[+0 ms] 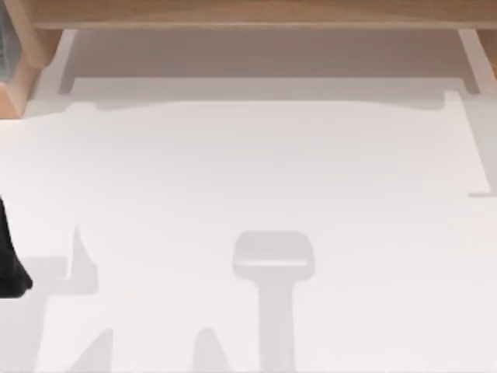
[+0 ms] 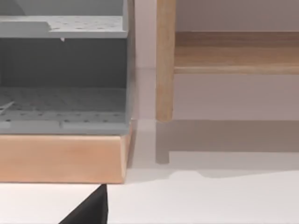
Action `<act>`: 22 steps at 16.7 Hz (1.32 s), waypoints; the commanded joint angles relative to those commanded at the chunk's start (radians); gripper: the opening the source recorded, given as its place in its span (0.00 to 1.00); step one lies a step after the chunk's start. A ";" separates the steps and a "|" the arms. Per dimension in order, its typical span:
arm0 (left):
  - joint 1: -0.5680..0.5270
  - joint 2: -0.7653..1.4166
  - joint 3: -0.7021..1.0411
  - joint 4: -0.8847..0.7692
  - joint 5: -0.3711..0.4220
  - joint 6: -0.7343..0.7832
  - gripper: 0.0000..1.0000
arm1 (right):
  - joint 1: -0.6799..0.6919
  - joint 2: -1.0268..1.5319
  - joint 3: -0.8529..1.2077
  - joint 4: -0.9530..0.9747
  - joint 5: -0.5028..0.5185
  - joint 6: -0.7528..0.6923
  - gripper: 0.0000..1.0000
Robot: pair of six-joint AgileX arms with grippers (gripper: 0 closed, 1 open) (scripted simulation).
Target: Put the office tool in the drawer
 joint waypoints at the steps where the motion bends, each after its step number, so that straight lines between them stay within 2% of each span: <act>1: 0.000 0.000 0.000 0.000 0.000 0.000 1.00 | 0.000 0.000 0.000 0.000 0.000 0.000 0.00; 6: 0.000 0.000 0.000 0.000 0.000 0.000 1.00 | 0.008 0.009 0.015 -0.013 0.008 0.002 0.00; 14: 0.000 0.000 0.000 0.000 0.000 0.000 1.00 | 0.112 0.082 0.213 -0.139 0.116 0.000 0.00; 22: 0.000 0.000 0.000 0.000 0.000 0.000 1.00 | 0.135 0.104 0.280 -0.174 0.137 0.002 0.00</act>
